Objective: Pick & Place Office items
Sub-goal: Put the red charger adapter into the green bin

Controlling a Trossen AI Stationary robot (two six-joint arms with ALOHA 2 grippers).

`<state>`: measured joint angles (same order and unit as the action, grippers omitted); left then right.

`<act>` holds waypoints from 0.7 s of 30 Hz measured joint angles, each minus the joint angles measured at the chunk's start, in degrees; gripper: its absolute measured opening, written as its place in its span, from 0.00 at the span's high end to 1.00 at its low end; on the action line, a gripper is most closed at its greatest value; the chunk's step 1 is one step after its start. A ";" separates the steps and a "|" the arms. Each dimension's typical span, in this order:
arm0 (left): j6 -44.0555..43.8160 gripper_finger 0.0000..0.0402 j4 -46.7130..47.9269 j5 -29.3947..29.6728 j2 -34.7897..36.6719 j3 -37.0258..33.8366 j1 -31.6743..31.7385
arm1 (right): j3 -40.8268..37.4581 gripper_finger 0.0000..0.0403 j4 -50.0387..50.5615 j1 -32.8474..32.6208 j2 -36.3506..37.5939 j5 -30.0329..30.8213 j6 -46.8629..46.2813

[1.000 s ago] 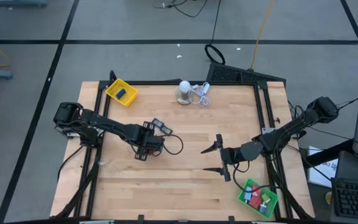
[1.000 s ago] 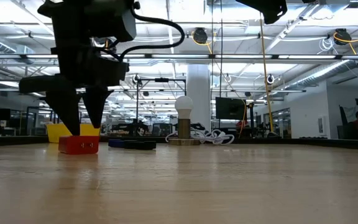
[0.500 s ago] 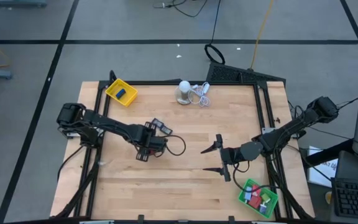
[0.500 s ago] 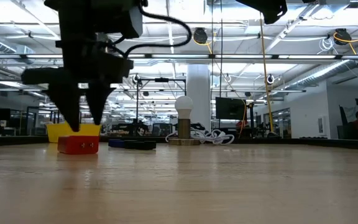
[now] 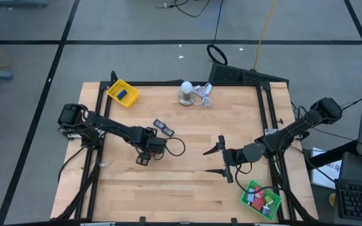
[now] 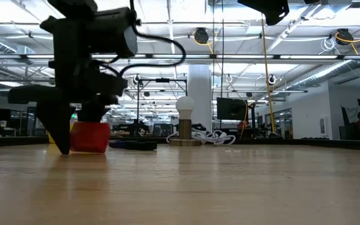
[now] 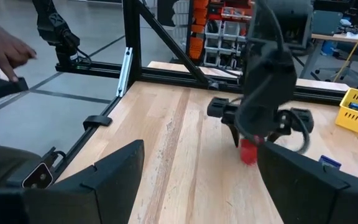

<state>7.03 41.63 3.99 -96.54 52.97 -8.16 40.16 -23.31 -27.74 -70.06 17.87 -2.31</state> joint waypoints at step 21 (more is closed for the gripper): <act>-16.38 0.36 -10.49 0.10 0.30 -4.20 0.33 | -2.73 0.26 -5.65 0.01 0.04 0.02 0.83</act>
<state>-9.34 31.14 4.09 -96.25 48.77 -7.83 37.43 -28.96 -27.73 -70.02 17.89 -1.48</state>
